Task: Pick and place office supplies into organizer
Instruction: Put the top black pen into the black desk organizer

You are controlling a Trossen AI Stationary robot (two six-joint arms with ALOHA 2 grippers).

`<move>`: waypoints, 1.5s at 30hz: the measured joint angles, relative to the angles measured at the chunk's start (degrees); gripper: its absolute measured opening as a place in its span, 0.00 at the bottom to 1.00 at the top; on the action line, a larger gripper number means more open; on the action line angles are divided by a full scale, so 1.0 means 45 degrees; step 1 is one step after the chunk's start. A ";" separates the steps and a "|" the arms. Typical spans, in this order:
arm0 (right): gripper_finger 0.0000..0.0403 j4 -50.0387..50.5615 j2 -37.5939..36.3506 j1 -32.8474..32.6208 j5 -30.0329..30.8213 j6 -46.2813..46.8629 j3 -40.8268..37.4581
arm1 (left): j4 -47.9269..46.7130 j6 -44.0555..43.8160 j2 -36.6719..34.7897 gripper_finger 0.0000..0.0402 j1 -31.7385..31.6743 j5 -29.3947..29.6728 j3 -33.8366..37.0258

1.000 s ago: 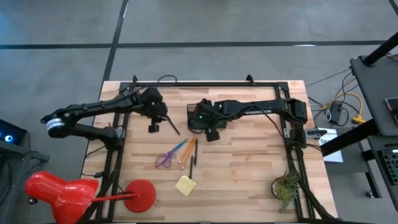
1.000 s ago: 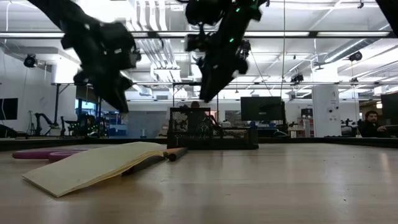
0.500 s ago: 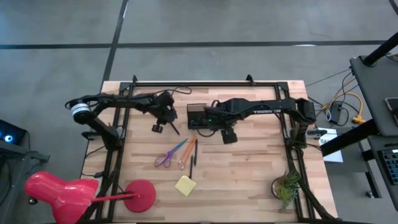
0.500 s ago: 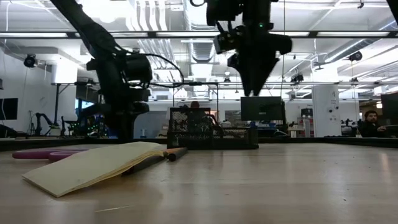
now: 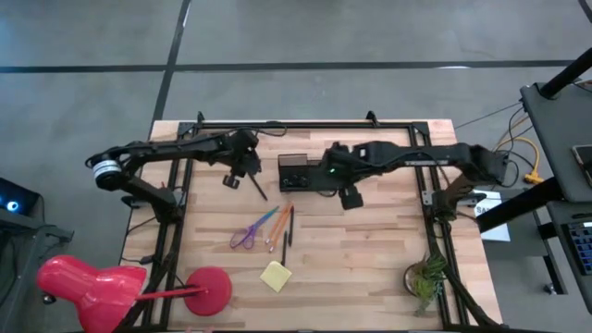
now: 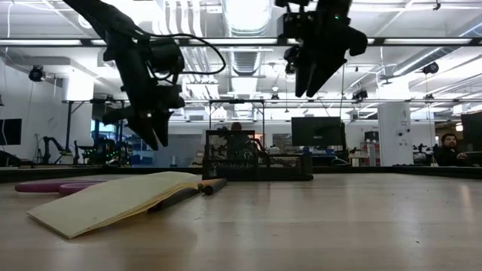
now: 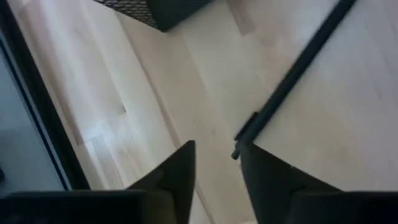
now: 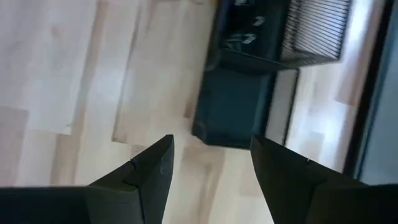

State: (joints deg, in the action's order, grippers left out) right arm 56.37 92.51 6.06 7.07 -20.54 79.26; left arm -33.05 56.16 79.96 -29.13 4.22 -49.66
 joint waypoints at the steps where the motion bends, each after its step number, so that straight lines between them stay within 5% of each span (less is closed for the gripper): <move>1: 0.50 -0.0250 -0.0327 0.0109 0.0000 -0.0009 -0.0344 | -0.0061 0.0116 -0.0023 0.33 0.0026 0.0014 0.0018; 6: 0.50 -0.0934 -0.1543 0.0303 0.0044 -0.0011 -0.1632 | -0.0123 0.1353 0.0659 0.46 0.0126 0.0221 0.0066; 19: 0.50 -0.0961 -0.2311 0.0332 0.0080 0.0202 -0.3133 | 0.0111 0.1609 0.2774 0.47 0.0142 0.0265 -0.0274; 36: 0.50 -0.0978 -0.2311 0.0332 0.0049 0.0569 -0.3090 | -0.0879 0.1127 0.3858 0.11 0.0157 -0.0498 -0.1129; 45: 0.50 -0.1090 -0.2306 0.0332 0.0087 0.0714 -0.3079 | -0.2159 -0.1991 0.3907 0.02 0.0143 -0.0680 -0.1485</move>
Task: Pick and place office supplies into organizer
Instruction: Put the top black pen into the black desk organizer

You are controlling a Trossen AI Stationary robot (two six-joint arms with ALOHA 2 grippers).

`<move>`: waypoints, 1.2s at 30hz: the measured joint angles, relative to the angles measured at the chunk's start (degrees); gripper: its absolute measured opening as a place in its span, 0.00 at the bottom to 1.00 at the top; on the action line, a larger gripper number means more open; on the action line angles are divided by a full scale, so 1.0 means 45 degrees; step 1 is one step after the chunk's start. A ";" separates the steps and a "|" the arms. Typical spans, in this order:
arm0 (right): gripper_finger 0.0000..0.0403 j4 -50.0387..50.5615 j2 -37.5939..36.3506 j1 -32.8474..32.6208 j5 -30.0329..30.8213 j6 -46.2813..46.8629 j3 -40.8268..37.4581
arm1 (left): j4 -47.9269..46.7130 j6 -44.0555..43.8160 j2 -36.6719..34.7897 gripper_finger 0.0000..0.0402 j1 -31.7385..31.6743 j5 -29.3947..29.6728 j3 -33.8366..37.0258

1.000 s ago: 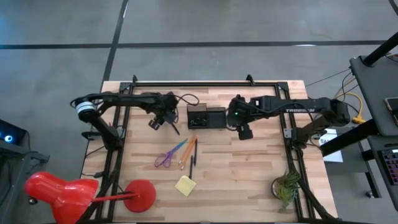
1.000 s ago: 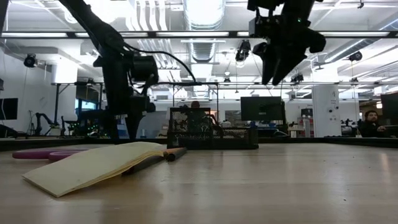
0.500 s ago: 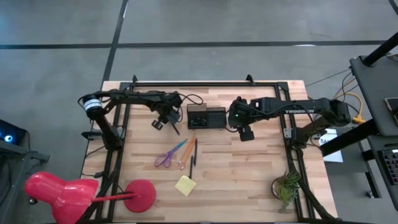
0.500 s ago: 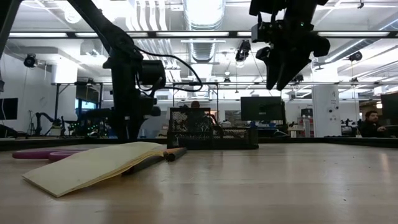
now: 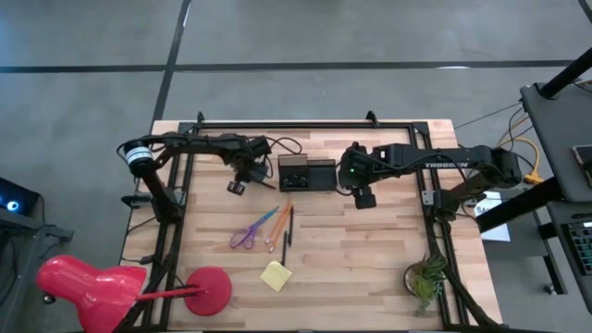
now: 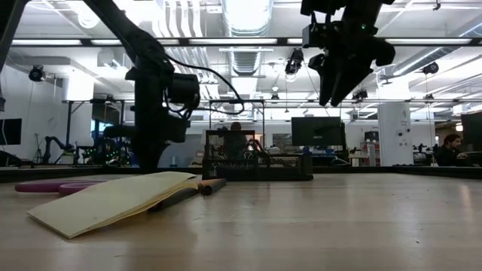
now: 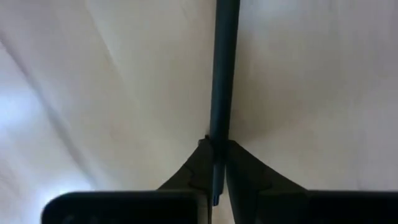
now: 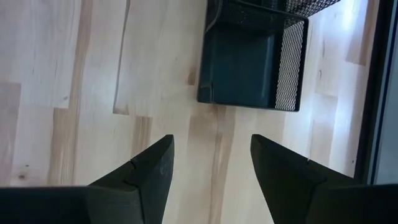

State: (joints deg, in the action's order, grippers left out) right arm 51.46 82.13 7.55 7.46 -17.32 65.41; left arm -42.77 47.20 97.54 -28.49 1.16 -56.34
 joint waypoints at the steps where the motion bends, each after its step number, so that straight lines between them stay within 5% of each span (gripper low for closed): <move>1: 0.50 -0.0043 0.0000 0.0000 0.0004 0.0002 0.0000 | -0.0291 -0.0400 0.0012 0.02 -0.0001 -0.0162 -0.0086; 9: 0.50 -0.0276 0.0000 -0.0010 0.0052 0.0200 0.0005 | -0.2418 -0.2180 -0.0686 0.01 0.0102 -0.0560 -0.1654; 17: 0.50 -0.0296 0.0000 -0.0005 0.0969 0.0195 0.0005 | -0.3765 -0.1593 -0.1730 0.01 0.1002 0.2488 -0.4326; 21: 0.50 -0.0310 0.0000 -0.0005 0.1015 0.0246 0.0005 | -0.4067 -0.2323 -0.1684 0.01 0.1027 0.1490 -0.4860; 25: 0.50 -0.0354 0.0000 -0.0005 0.1015 0.0494 0.0005 | -0.4089 -0.4409 -0.1305 0.00 0.0921 -0.1299 -0.4064; 36: 0.50 -0.3027 0.0060 0.0000 0.0171 0.0308 -0.0122 | -0.1461 -0.7449 -0.2068 0.07 0.1039 -0.1635 0.0186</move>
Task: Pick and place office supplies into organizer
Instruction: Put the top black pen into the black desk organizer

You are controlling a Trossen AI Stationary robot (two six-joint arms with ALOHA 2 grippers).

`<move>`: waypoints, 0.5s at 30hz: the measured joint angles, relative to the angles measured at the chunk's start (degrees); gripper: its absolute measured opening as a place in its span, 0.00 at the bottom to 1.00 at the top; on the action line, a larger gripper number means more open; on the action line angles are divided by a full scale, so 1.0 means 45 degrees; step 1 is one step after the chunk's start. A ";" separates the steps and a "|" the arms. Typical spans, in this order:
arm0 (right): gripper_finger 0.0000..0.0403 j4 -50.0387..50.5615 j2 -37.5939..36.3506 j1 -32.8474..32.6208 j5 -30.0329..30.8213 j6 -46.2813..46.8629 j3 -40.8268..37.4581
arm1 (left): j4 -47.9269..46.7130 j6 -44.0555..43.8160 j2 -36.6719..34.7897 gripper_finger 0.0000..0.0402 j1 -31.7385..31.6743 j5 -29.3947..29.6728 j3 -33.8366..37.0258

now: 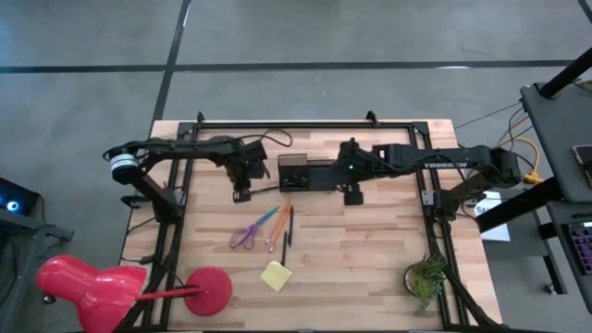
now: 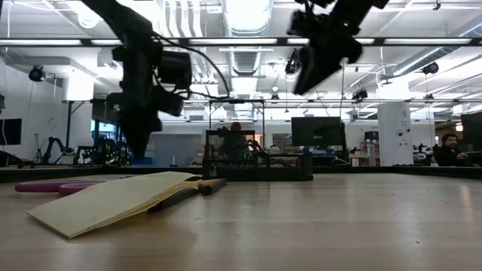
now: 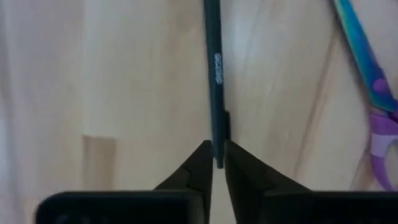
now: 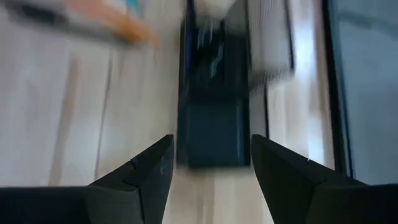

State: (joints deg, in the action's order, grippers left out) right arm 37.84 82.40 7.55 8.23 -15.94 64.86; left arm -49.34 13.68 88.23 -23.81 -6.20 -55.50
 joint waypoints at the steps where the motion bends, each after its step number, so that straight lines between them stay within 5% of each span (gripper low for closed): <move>1: 0.50 -0.0612 0.0067 0.0000 -0.0130 -0.0094 -0.0014 | 0.0248 -0.0256 -0.0161 0.09 0.0000 -0.0262 0.0241; 9: 0.48 -0.1651 0.1925 0.0684 -0.1111 0.1075 0.1179 | 0.3666 -0.1637 -0.1096 0.14 0.0077 -0.0771 0.2071; 15: 0.45 -0.1068 0.3078 0.0613 -0.1191 0.0798 0.2337 | 0.3948 -0.0978 -0.0856 0.14 0.0401 -0.0754 0.2583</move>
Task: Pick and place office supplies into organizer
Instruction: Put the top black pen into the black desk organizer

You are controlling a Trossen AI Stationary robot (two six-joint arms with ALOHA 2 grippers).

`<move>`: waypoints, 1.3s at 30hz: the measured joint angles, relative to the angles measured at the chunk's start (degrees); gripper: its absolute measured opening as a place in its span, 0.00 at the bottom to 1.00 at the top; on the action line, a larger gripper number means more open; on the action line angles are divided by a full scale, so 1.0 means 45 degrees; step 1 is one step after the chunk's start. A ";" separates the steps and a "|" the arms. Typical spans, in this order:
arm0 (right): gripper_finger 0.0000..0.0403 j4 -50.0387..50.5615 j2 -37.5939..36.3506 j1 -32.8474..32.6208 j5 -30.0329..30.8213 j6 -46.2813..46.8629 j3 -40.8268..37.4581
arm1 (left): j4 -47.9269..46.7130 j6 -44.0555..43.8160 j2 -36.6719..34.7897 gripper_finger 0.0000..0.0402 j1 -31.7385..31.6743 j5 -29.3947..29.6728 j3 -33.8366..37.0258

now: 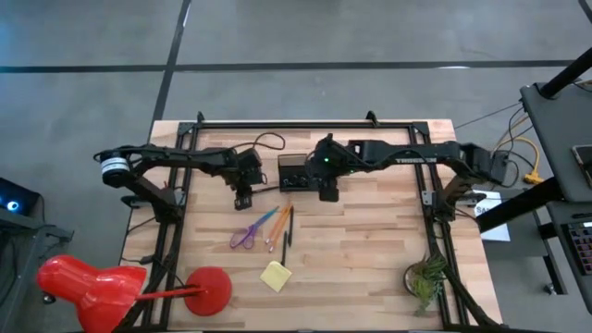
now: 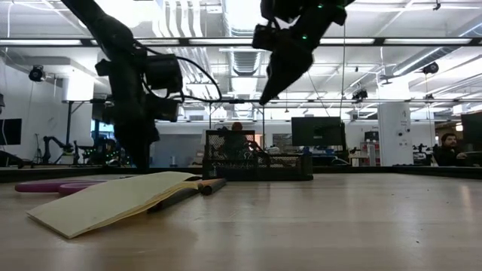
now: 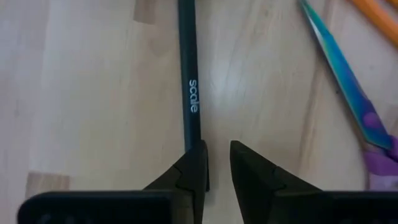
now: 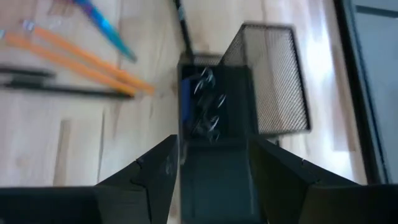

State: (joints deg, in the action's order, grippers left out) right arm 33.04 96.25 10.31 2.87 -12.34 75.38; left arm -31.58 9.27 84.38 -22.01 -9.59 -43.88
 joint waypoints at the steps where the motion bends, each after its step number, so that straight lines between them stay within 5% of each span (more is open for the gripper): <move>1: 0.45 -0.0080 0.0099 -0.0006 0.0008 0.0044 0.0156 | 0.0280 0.0069 0.0050 0.14 0.0041 0.0005 0.0105; 6: 0.45 -0.0073 0.0469 -0.0007 0.0014 0.0439 0.0727 | 0.1698 0.0010 0.0411 0.14 0.0135 0.0254 0.0491; 18: 0.45 -0.0092 0.0442 -0.0040 0.0015 0.0856 0.0825 | 0.1321 -0.0109 0.0328 0.08 0.1236 -0.0223 0.0594; 26: 0.45 -0.0141 0.0437 -0.0040 0.0019 0.1046 0.0816 | 0.2617 -0.0552 -0.1442 0.02 0.1078 0.2026 0.0475; 35: 0.45 -0.0225 0.0442 -0.0040 0.0019 0.1159 0.0806 | 0.3191 -0.0699 0.1058 0.01 0.0415 0.2813 0.0320; 39: 0.45 -0.0175 0.0447 -0.0040 0.0020 0.1391 0.0796 | 0.3404 -0.0683 0.1578 0.01 0.0637 0.1699 0.0059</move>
State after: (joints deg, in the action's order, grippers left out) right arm 32.25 98.26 10.13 2.97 -6.09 78.96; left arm -16.26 6.20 91.48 -19.14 -1.95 -43.61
